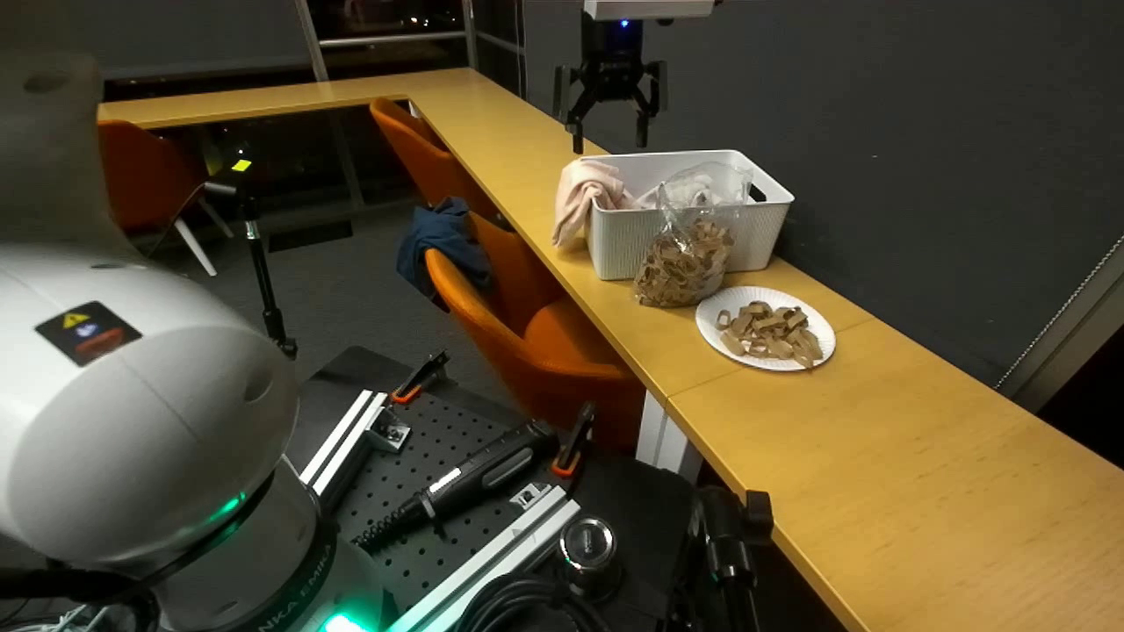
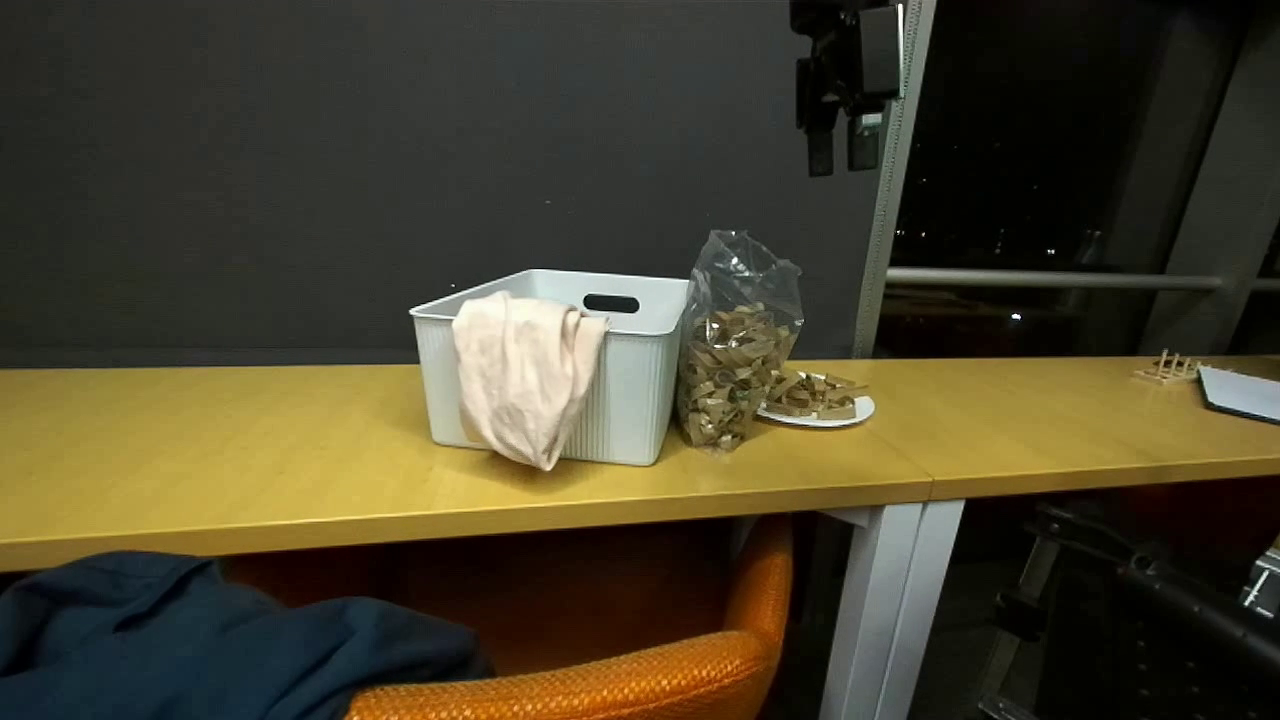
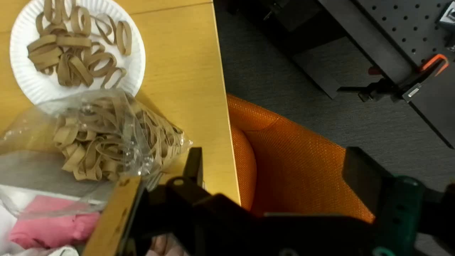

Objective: Put the cloth on the chair

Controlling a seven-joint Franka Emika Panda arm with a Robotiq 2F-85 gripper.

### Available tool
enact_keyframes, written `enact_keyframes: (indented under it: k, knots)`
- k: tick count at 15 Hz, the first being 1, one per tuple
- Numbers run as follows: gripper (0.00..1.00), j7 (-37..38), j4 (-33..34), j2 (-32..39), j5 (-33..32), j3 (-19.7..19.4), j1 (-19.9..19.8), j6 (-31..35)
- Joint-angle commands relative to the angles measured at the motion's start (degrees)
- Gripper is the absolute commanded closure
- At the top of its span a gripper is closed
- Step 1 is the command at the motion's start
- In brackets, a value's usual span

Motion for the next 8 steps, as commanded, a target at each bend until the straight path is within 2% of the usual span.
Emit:
enact_keyframes:
  k: [1, 4, 5, 8]
  knots:
    - [0.00, -2.91, 3.66, 3.28, -1.76, 2.52, 0.33, 2.03]
    - [0.00, -1.44, 5.14, 3.61, -5.06, 3.23, 0.82, 0.66]
    - [0.00, -1.09, 3.15, 3.17, -2.77, 3.54, 0.44, 1.52]
    - [0.00, -1.08, 4.04, 3.37, -3.88, 3.54, 0.55, 1.47]
